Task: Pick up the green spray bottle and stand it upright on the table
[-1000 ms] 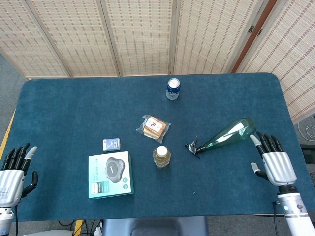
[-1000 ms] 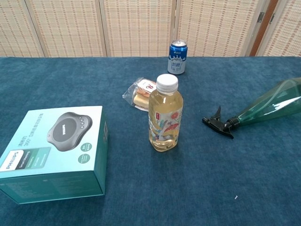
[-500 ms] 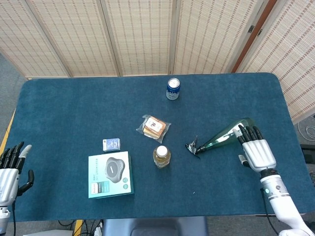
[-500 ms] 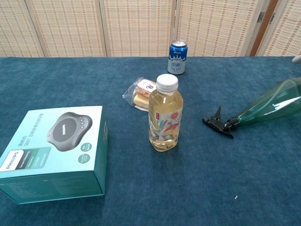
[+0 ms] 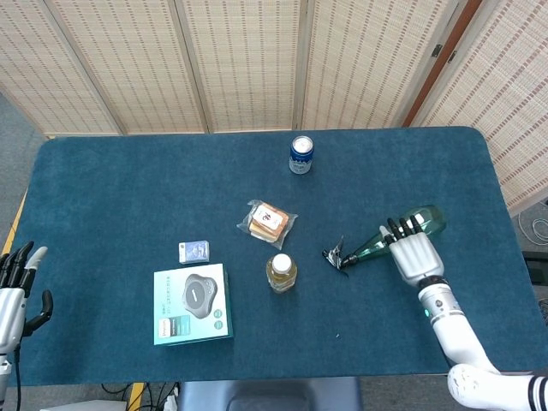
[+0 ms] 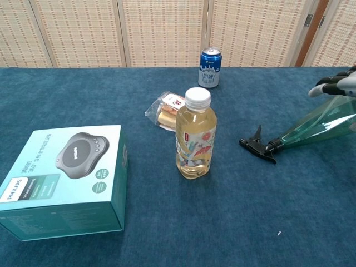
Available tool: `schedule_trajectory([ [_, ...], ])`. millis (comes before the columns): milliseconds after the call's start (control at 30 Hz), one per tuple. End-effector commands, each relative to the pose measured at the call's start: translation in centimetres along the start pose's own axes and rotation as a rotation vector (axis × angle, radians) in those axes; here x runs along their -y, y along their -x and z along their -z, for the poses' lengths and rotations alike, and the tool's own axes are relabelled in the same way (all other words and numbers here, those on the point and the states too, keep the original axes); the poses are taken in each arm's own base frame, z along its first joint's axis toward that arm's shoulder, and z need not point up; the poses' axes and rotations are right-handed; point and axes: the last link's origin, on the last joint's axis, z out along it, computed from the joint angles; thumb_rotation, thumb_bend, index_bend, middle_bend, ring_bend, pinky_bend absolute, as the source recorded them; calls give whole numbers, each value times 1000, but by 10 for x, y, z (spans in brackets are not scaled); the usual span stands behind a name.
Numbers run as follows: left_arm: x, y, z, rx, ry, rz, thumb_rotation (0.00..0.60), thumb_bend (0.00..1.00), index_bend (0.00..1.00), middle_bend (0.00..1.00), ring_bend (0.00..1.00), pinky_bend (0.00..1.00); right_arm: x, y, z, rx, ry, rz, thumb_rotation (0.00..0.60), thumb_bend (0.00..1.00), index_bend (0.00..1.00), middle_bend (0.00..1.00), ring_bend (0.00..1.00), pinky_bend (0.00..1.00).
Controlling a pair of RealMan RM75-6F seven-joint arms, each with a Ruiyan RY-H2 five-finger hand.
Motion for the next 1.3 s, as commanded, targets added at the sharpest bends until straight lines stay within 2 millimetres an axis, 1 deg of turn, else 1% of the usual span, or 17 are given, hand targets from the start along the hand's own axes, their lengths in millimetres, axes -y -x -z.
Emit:
schedule_trajectory([
  [33, 3, 1, 1, -4, -10, -1, 600, 585, 46, 0, 0, 0, 9, -4, -6, 10, -19, 21, 600, 314, 0, 0, 0, 0],
  [133, 5, 1, 2, -16, -17, -1, 600, 586, 46, 0, 0, 0, 16, -5, -12, 22, -30, 43, 600, 314, 0, 0, 0, 0],
  [333, 9, 3, 4, -20, -16, 7, 600, 586, 45, 0, 0, 0, 31, -1, -24, 49, -61, 62, 600, 314, 0, 0, 0, 0],
  [567, 14, 6, 7, -24, -25, 7, 600, 586, 46, 0, 0, 0, 46, 3, -40, 43, -97, 69, 600, 316, 0, 0, 0, 0],
  [767, 20, 8, 7, -32, -39, 14, 600, 585, 46, 0, 0, 0, 48, 4, -47, 52, -83, 88, 600, 320, 0, 0, 0, 0],
  [1033, 27, 14, 10, -24, -44, 17, 600, 586, 45, 0, 0, 0, 53, 14, -57, 86, -86, 90, 600, 331, 0, 0, 0, 0],
  [1300, 29, 16, 12, -23, -44, 15, 600, 586, 45, 0, 0, 0, 59, 20, -65, 99, -98, 92, 600, 332, 0, 0, 0, 0],
])
